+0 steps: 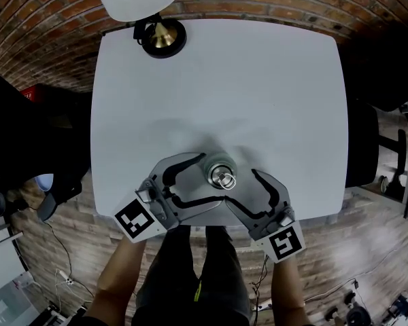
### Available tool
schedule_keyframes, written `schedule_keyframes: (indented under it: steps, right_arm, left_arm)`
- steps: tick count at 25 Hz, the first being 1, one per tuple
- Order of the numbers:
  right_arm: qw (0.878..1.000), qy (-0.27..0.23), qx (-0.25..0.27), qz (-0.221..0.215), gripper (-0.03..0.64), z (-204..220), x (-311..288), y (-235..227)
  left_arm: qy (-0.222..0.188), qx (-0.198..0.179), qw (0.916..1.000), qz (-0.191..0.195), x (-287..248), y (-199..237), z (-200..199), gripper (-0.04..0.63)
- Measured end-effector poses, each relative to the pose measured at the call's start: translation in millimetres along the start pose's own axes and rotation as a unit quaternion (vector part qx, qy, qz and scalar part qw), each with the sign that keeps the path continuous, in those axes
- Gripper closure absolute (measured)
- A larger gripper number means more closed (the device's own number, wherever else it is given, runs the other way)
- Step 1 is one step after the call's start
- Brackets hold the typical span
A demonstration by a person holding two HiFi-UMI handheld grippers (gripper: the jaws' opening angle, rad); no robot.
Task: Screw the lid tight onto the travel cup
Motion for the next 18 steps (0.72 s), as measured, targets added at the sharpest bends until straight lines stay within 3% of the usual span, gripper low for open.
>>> schedule_keyframes:
  steps: [5, 9, 10, 13, 18]
  right_arm:
    - [1.0, 0.003, -0.007, 0.022, 0.305, -1.7, 19.5, 3.6]
    - [0.999, -0.007, -0.014, 0.049, 0.308, -11.9, 32.2, 3.1]
    - [0.998, -0.011, -0.015, 0.059, 0.33, -15.8, 35.0, 2.5]
    - [0.995, -0.036, -0.025, 0.089, 0.571, -32.1, 47.1, 3.8]
    - [0.989, -0.077, -0.043, 0.117, 0.603, -66.9, 75.5, 17.2]
  left_arm:
    - [0.014, 0.033, 0.9987, -0.035, 44.4, -9.3, 1.8, 0.258]
    - [0.042, 0.04, 0.995, -0.082, 65.3, -10.0, 8.5, 0.484]
    - [0.04, 0.031, 0.9942, -0.095, 67.6, -8.4, 7.8, 0.51]
    - [0.033, 0.001, 0.9892, -0.143, 73.5, -1.7, -2.0, 0.544]
    - [0.028, -0.009, 0.9776, -0.209, 83.0, 3.9, -40.5, 0.56]
Point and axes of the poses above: the fingertips, and each gripper's own axes: x backward along the fingers, y to its left, z out of its underside, the point moved 3 cm from there along x, backward along the fingers, and after that the axes turned 14 degrees about -x, right-handed, at the moved point
